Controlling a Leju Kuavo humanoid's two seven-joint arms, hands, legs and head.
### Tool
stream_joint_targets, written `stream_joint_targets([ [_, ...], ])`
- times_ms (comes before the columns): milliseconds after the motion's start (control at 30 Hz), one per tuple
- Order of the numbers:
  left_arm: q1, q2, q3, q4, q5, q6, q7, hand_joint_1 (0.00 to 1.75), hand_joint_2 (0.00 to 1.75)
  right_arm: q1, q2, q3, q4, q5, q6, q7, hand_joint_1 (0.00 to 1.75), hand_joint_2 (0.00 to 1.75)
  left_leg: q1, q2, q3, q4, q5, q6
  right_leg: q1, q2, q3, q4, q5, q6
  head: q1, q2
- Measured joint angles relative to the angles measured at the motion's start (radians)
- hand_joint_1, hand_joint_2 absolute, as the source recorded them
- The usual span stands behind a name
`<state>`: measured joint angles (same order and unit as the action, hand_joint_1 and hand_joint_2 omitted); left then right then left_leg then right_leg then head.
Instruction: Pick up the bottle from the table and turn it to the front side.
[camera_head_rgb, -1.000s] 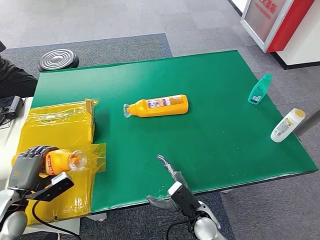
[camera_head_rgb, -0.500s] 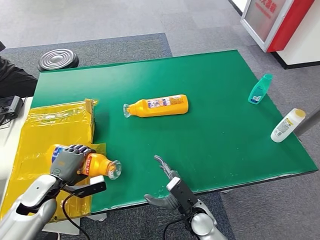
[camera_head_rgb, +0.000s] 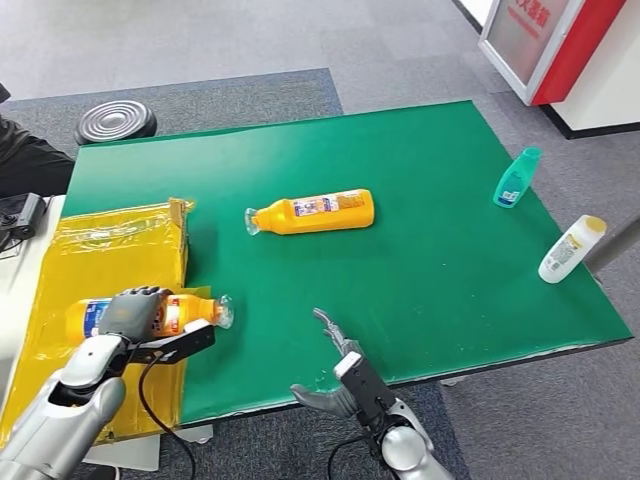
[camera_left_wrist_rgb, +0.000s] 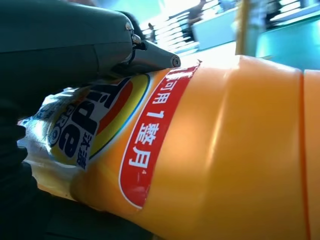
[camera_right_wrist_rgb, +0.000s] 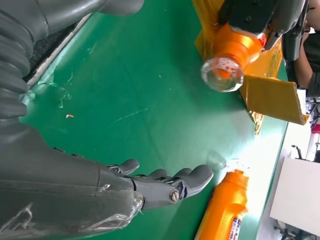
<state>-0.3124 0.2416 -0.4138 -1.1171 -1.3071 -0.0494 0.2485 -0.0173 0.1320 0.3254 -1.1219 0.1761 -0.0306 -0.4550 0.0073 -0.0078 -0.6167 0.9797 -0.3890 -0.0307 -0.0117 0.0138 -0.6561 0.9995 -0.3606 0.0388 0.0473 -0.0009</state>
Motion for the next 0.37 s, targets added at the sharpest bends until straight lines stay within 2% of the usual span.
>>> stream_joint_targets([
  [33, -0.001, -0.006, 0.012, 0.006, -0.002, 0.002, 0.021, 0.78, 1.75, 0.001, 0.0, 0.0, 0.0, -0.001, -0.004, 0.0, 0.0, 1.75, 0.0, 0.0, 0.0, 0.0, 0.0, 0.0, 0.0, 0.0, 0.0, 0.0, 0.0, 0.0, 0.0, 0.0],
  [100, -0.002, -0.017, 0.039, 0.018, -0.004, 0.012, 0.047, 0.07, 1.75, 0.002, 0.0, 0.0, 0.0, 0.0, -0.014, -0.002, 0.0, 1.75, 0.0, 0.0, 0.0, 0.0, 0.001, 0.0, 0.0, 0.0, 0.0, 0.0, 0.0, 0.0, 0.0, 0.0],
  [133, -0.002, -0.023, 0.055, 0.023, -0.003, 0.025, 0.052, 0.0, 1.75, 0.003, 0.0, 0.0, 0.0, 0.001, -0.02, -0.004, 0.0, 1.75, 0.0, 0.0, 0.0, 0.0, 0.001, 0.0, 0.0, 0.0, 0.0, 0.0, 0.0, 0.0, 0.0, 0.0],
  [233, 0.005, -0.044, 0.112, 0.035, 0.04, 0.08, 0.022, 0.0, 1.75, 0.009, 0.0, 0.0, -0.002, 0.004, -0.041, -0.01, 0.0, 1.75, 0.0, 0.0, 0.0, 0.0, 0.001, -0.001, 0.0, 0.0, 0.0, 0.0, 0.001, 0.0, 0.0, 0.0],
  [367, 0.032, -0.065, 0.193, 0.036, 0.215, 0.119, -0.114, 0.0, 1.75, 0.025, 0.0, 0.0, -0.01, 0.004, -0.06, -0.012, 0.0, 1.75, 0.0, 0.0, 0.0, 0.0, 0.002, 0.0, 0.0, 0.0, 0.0, 0.0, 0.001, 0.001, 0.0, 0.0],
])
